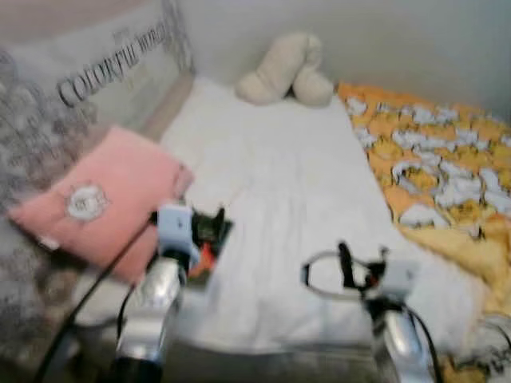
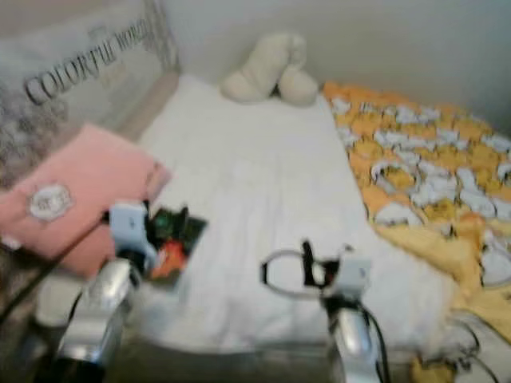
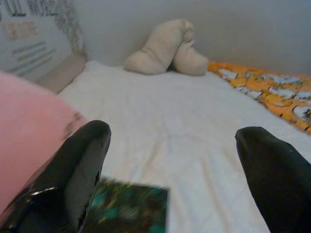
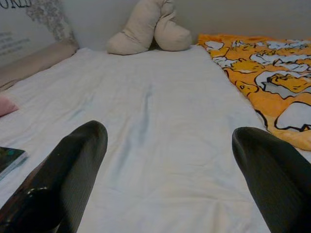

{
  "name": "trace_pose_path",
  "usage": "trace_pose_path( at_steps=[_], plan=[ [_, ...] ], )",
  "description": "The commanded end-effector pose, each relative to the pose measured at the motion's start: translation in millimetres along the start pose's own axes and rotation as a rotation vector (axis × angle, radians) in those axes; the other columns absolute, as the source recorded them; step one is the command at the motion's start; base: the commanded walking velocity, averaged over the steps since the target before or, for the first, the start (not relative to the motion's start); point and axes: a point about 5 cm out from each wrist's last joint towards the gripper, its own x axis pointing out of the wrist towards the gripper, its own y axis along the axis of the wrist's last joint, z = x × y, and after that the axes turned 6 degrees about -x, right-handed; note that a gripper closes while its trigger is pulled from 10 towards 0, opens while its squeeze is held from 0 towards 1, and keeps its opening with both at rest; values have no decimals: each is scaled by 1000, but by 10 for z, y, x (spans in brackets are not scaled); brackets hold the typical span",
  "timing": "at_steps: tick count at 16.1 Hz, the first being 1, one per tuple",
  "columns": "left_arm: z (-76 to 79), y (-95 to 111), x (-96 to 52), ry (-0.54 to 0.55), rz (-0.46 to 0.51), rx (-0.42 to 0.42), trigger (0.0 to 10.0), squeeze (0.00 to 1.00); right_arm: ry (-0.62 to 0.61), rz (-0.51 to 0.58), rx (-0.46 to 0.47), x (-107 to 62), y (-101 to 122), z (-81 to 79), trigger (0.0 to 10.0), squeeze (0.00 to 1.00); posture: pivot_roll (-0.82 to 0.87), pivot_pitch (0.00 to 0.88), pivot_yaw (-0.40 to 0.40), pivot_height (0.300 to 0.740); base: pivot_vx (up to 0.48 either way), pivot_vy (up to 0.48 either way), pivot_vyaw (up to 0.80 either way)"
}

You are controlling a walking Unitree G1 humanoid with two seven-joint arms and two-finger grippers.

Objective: Clean up the room

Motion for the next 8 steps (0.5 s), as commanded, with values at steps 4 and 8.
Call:
trace_pose_path(
  at_steps=[4, 8],
  plan=[
    [157, -74, 82, 6, -47, -41, 10000, 0, 1, 28, -55, 61, 83, 81, 10000, 1000, 78, 0, -34, 740, 182, -412, 0],
    [-35, -68, 134, 0, -69, 19, 10000, 0, -48, 31, -24, 102, 154, 166, 10000, 1000, 69, 0, -8, 740, 242, -412, 0]
  ],
)
